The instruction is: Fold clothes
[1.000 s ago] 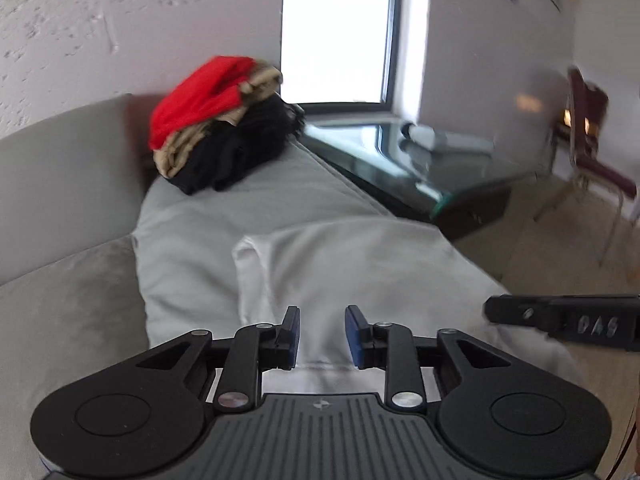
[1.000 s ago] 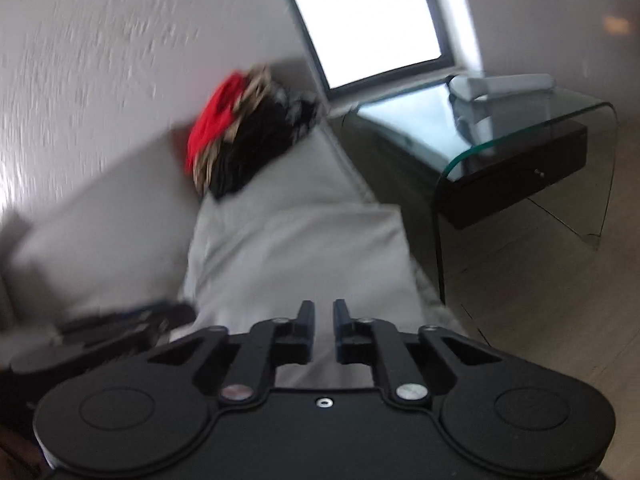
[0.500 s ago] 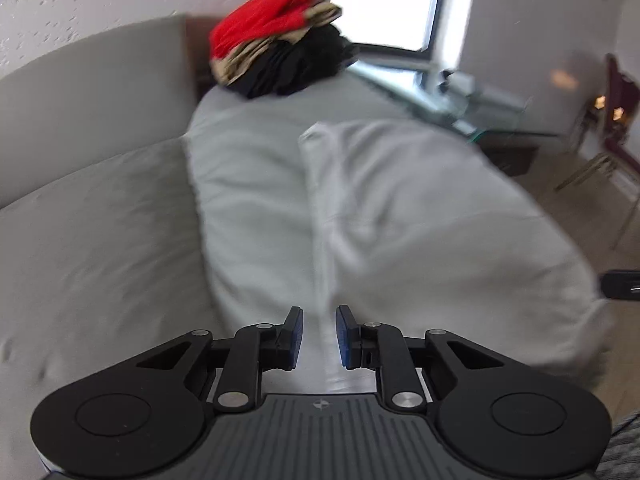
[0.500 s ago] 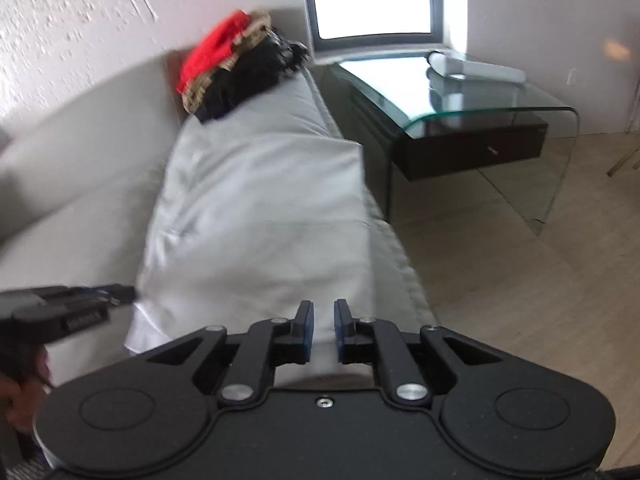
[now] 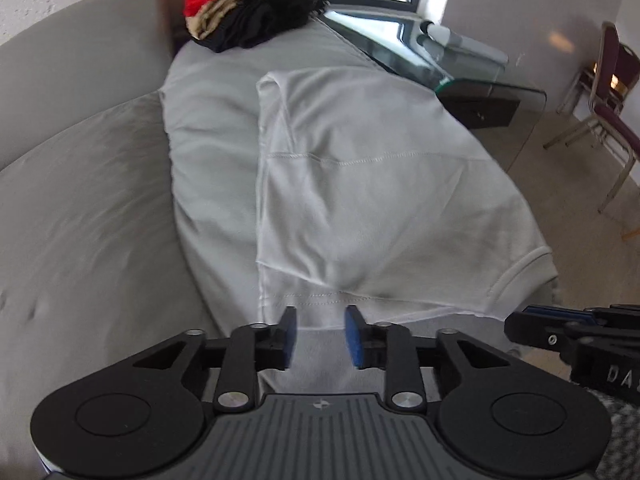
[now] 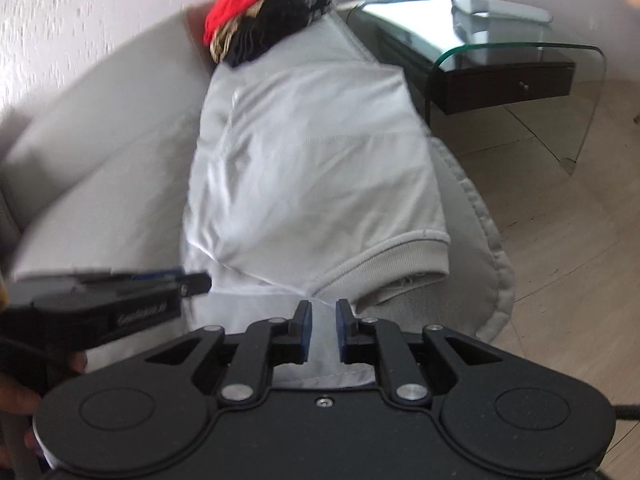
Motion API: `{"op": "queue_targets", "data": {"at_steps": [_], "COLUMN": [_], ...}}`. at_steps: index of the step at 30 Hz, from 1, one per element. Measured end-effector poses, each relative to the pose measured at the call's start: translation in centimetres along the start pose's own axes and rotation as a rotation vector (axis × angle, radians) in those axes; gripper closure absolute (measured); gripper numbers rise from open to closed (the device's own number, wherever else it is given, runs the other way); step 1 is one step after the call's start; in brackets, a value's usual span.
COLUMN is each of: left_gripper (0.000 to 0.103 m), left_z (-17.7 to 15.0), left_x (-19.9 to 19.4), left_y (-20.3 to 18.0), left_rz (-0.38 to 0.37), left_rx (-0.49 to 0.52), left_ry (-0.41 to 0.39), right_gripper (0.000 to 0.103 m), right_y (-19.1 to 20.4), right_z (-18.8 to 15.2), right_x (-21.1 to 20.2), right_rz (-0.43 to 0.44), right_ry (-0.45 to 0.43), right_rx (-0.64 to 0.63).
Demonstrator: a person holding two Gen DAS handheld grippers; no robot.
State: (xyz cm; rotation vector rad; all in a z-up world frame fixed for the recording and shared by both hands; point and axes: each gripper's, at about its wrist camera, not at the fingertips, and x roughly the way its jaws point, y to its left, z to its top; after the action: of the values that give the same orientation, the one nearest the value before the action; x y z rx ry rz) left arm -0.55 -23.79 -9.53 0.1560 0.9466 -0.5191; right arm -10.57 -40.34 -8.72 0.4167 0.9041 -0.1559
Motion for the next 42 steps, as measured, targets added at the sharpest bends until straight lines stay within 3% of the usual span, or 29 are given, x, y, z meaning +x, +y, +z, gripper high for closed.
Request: {"op": "queue_targets", "data": {"at_steps": [3, 5, 7, 9, 13, 19, 25, 29, 34, 42], "left_gripper": [0.060, 0.055, 0.048, 0.029, 0.020, 0.005, 0.003, 0.003, 0.003, 0.003], "left_z": [-0.2, 0.0, 0.1, 0.2, 0.1, -0.5, -1.0, -1.3, -1.9, -2.0], "left_x": [-3.1, -5.1, -6.9, -8.5, -11.7, -15.8, -17.3, -15.9, -14.5, -13.4], "left_y": [-0.1, 0.0, 0.0, 0.1, -0.2, -0.6, -1.1, -1.4, -1.1, -1.1], "left_rz": [0.004, -0.010, -0.035, -0.060, -0.062, -0.080, -0.076, -0.019, 0.015, 0.027], "left_rx": [-0.006, -0.024, -0.039, -0.043, -0.027, -0.001, 0.032, 0.042, 0.039, 0.030], "left_ry": [-0.030, -0.038, -0.034, -0.031, -0.076, -0.138, -0.169, -0.132, -0.093, -0.076], "right_gripper": [0.067, 0.042, 0.032, 0.028, 0.019, 0.007, 0.000, 0.000, 0.000, 0.000], "right_y": [1.0, 2.3, 3.6, 4.5, 5.9, 7.2, 7.6, 6.9, 6.4, 5.9], "right_z": [0.4, 0.8, 1.3, 1.8, 2.9, 3.7, 3.3, 2.7, 1.8, 1.6], "right_x": [-3.2, -5.4, -7.2, -8.9, -12.1, -16.0, -18.5, -16.9, -15.0, -14.2], "right_rz": [0.021, 0.012, -0.001, -0.002, -0.028, -0.026, -0.030, -0.038, -0.109, -0.149], "right_ry": [-0.041, -0.056, -0.057, -0.053, -0.078, -0.080, -0.114, -0.082, -0.050, -0.035], "right_rx": [0.010, -0.013, -0.044, -0.074, -0.119, -0.135, -0.148, -0.109, -0.124, -0.143]}}
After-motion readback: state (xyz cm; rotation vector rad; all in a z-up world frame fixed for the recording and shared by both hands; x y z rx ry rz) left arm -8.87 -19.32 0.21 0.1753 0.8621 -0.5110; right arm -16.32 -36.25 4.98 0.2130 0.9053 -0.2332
